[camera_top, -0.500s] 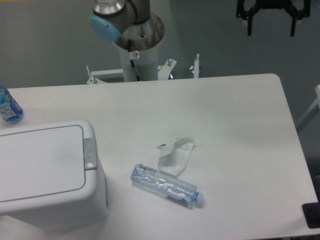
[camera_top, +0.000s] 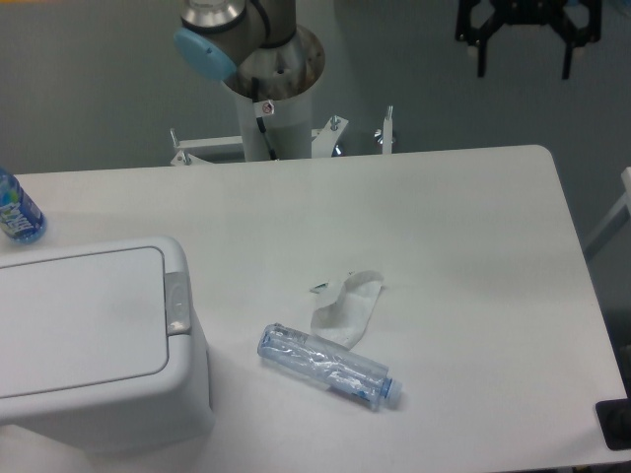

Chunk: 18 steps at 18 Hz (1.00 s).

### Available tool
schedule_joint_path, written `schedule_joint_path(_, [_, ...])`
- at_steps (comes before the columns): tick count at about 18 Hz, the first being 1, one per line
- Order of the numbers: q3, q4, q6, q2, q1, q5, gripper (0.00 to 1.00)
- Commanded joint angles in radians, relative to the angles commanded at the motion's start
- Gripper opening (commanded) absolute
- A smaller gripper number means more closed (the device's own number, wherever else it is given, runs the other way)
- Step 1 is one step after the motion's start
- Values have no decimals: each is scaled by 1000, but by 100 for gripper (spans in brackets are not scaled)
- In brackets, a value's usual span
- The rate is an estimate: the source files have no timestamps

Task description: Open the trash can

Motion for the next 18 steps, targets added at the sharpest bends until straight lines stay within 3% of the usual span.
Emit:
schedule_joint_path(3, [-5, 84, -218, -35, -120, 6, 100])
schedule_joint_path(9, [-6, 91, -550, -60, -285, -5, 100])
schedule_joint_path(12, [-6, 100, -657, -94, -371, -32, 100])
schedule_joint_path(18, [0, 223, -768, -155, -479, -34, 100])
